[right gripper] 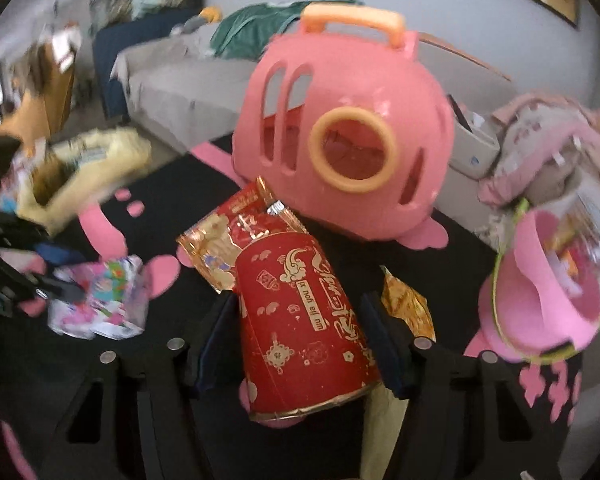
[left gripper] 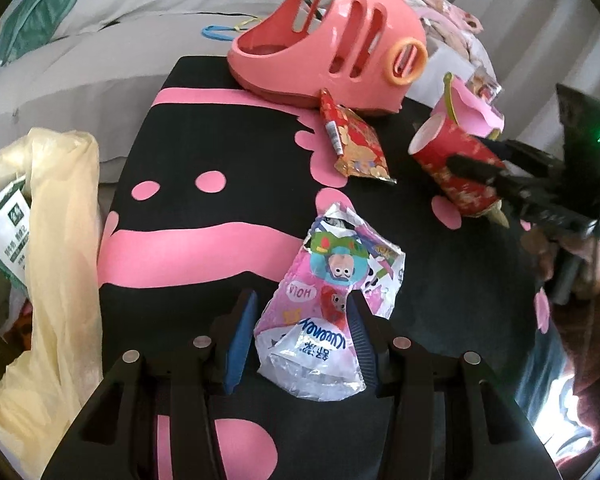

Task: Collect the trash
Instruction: 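Close the left gripper on the pink-and-white wrapper while the right gripper grasps the red paper cup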

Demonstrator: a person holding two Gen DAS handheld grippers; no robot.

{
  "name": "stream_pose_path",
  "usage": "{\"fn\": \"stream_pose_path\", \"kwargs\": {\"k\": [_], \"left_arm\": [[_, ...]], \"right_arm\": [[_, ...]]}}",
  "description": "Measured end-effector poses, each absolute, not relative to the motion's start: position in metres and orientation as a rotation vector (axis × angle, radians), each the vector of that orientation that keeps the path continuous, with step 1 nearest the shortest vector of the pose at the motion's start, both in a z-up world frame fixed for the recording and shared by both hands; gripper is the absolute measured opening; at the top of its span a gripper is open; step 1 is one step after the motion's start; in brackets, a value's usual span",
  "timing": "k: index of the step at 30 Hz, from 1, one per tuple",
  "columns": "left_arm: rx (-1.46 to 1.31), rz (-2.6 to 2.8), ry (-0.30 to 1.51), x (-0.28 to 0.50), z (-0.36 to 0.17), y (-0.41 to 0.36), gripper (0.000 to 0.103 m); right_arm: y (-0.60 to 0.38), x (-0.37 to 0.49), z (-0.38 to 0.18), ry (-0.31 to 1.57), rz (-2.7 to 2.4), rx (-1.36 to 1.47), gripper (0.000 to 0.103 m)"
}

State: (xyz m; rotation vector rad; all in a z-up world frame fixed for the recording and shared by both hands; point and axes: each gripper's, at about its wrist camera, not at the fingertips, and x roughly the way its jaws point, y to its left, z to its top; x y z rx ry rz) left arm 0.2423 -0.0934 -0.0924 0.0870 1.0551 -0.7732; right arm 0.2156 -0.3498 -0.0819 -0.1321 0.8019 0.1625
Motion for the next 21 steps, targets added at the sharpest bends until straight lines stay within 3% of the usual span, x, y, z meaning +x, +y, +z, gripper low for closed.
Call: {"fn": "stream_pose_path", "kwargs": {"k": [17, 19, 21], "left_arm": [[0.256, -0.713, 1.006, 0.215, -0.094, -0.115, 0.046], [0.262, -0.702, 0.998, 0.213, -0.093, -0.116, 0.027], [0.236, -0.707, 1.003, 0.213, -0.092, -0.114, 0.019]], "right_arm": [[-0.358, 0.178, -0.068, 0.771, 0.162, 0.070, 0.060], [-0.359, 0.176, -0.070, 0.776, 0.153, 0.074, 0.060], [-0.358, 0.174, -0.072, 0.778, 0.148, 0.073, 0.060]]}}
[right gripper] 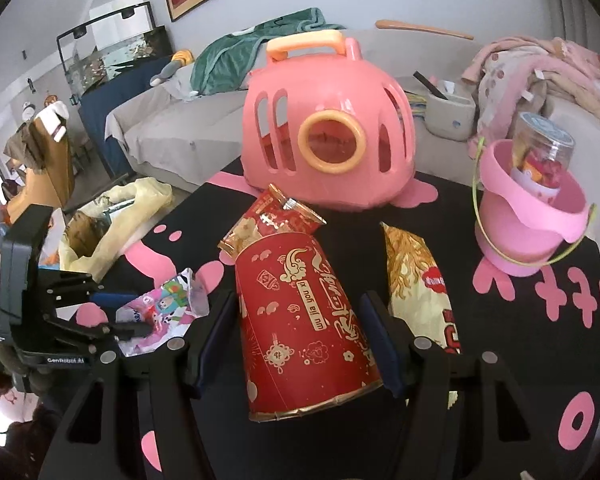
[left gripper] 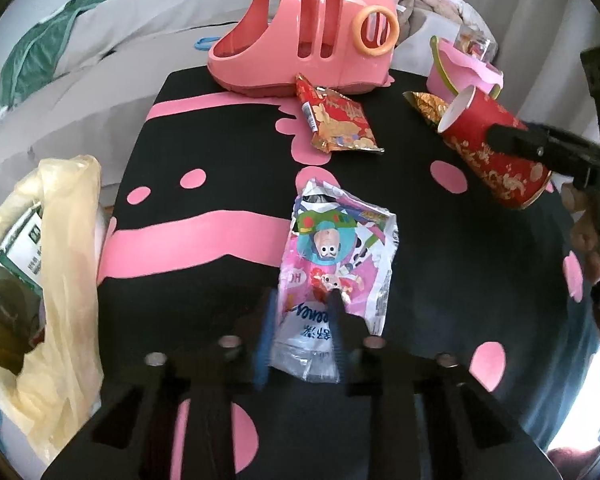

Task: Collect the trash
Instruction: 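Close the left gripper on the pink-and-white wrapper while the right gripper grasps the red paper cup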

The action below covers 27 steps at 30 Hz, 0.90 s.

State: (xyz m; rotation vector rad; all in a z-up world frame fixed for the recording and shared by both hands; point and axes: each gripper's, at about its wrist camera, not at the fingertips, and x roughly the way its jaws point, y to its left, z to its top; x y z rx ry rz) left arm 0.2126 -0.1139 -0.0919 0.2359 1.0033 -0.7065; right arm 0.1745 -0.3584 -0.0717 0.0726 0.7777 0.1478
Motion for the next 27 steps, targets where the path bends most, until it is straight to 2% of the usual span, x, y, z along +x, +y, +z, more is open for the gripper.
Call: {"fn": "stream_pose_path", "kwargs": {"k": [4, 7, 18, 27], "left_arm": [[0.205, -0.698, 1.002, 0.211, -0.091, -0.106, 0.009], [0.177, -0.682, 0.992, 0.207, -0.089, -0.099, 0.006], [0.084, -0.641, 0.907, 0.186, -0.059, -0.061, 0.004], [-0.005, -0.529, 0.767, 0.167, -0.010, 0.003, 0.003]], "right_arm": [[-0.354, 0.171, -0.070, 0.769, 0.159, 0.080, 0.060], [-0.349, 0.171, -0.068, 0.763, 0.170, 0.074, 0.060], [-0.311, 0.158, -0.051, 0.731, 0.229, 0.016, 0.060], [-0.272, 0.151, -0.019, 0.662, 0.304, -0.022, 0.060]]}}
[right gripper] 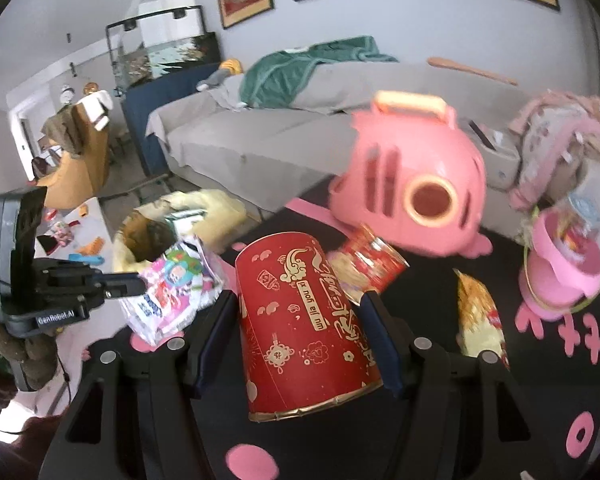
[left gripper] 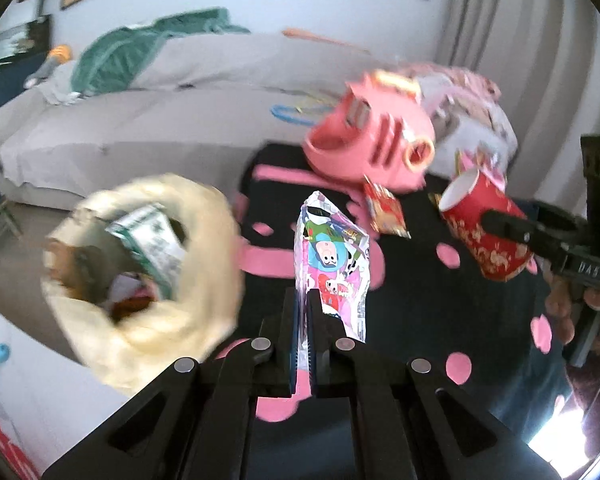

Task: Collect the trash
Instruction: 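Close the left gripper on the pink-and-white wrapper while the right gripper grasps the red paper cup, then lift the wrapper and red cup and carry both over the yellow bag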

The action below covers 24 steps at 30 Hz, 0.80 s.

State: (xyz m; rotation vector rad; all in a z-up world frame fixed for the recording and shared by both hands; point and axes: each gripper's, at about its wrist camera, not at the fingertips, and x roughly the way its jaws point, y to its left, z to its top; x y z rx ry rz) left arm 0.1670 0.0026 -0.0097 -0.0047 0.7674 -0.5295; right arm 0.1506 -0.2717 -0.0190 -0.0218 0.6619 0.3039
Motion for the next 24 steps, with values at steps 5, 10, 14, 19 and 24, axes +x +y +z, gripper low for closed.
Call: {"fn": "stream_pose_path", "kwargs": {"k": [5, 10, 14, 19, 24], "left_arm": [[-0.072, -0.432, 0.671, 0.162, 0.027, 0.050, 0.003], [-0.128, -0.354, 0.612, 0.163, 0.051, 0.094, 0.003], [-0.161, -0.314, 0.590, 0.168, 0.058, 0.121, 0.003], [-0.207, -0.275, 0.608, 0.182, 0.049, 0.148, 0.003], [-0.244, -0.243, 0.670, 0.207, 0.021, 0.160, 0.003]], "right_arm": [[-0.234, 0.154, 0.009, 0.594, 0.368, -0.064, 0.060], [-0.187, 0.161, 0.033, 0.530, 0.422, -0.128, 0.060], [-0.148, 0.172, 0.047, 0.495, 0.480, -0.165, 0.060], [-0.116, 0.194, 0.053, 0.483, 0.524, -0.199, 0.060], [-0.095, 0.222, 0.046, 0.511, 0.550, -0.204, 0.060]]}}
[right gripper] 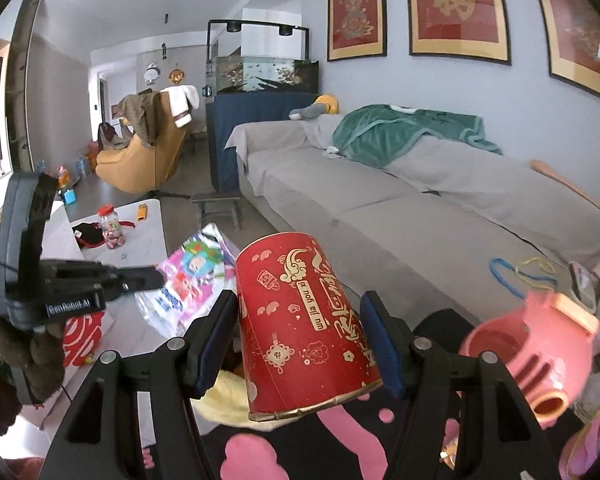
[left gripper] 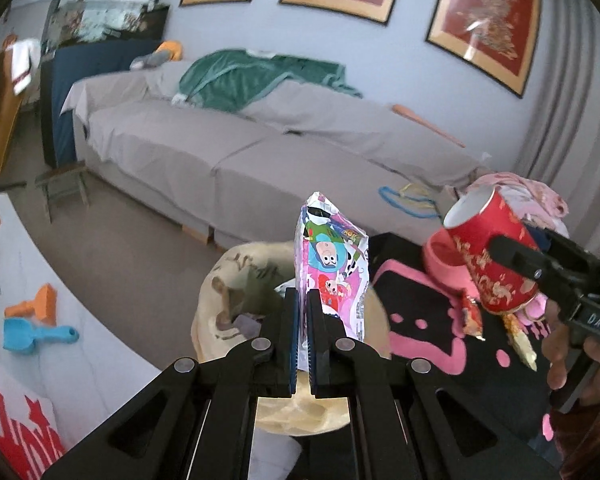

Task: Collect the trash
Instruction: 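Lift the wrapper and red cup and carry both over the yellow bag, then open the left gripper to drop the wrapper while the right gripper drops the red cup into the bag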

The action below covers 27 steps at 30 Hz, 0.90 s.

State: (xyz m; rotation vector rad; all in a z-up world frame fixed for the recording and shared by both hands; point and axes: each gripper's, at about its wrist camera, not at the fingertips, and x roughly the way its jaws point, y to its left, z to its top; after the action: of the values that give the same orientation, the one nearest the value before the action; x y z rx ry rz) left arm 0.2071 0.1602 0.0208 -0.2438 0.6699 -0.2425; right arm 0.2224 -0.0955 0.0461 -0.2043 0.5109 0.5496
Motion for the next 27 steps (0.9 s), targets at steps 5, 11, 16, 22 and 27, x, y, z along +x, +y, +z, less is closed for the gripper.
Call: {"fn": "stream_pose_path", "kwargs": {"k": [5, 11, 16, 22, 27], "left_arm": [[-0.269, -0.233, 0.735, 0.229, -0.007, 0.164, 0.003], [-0.297, -0.248, 0.786, 0.252, -0.032, 0.167, 0.003], [-0.348, -0.335, 0.843, 0.274, -0.055, 0.158, 0.010], [-0.407, -0.322, 0.846, 0.283, -0.068, 0.168, 0.046], [-0.480, -0.238, 0.795, 0.277, -0.064, 0.201, 0.046]], "right_arm": [[-0.079, 0.253, 0.025, 0.569, 0.569, -0.207, 0.060], [-0.074, 0.279, 0.000, 0.633, 0.563, -0.207, 0.060], [-0.071, 0.295, -0.015, 0.677, 0.544, -0.205, 0.060], [-0.065, 0.313, -0.033, 0.734, 0.540, -0.199, 0.060], [-0.045, 0.328, -0.047, 0.780, 0.574, -0.188, 0.060]]}}
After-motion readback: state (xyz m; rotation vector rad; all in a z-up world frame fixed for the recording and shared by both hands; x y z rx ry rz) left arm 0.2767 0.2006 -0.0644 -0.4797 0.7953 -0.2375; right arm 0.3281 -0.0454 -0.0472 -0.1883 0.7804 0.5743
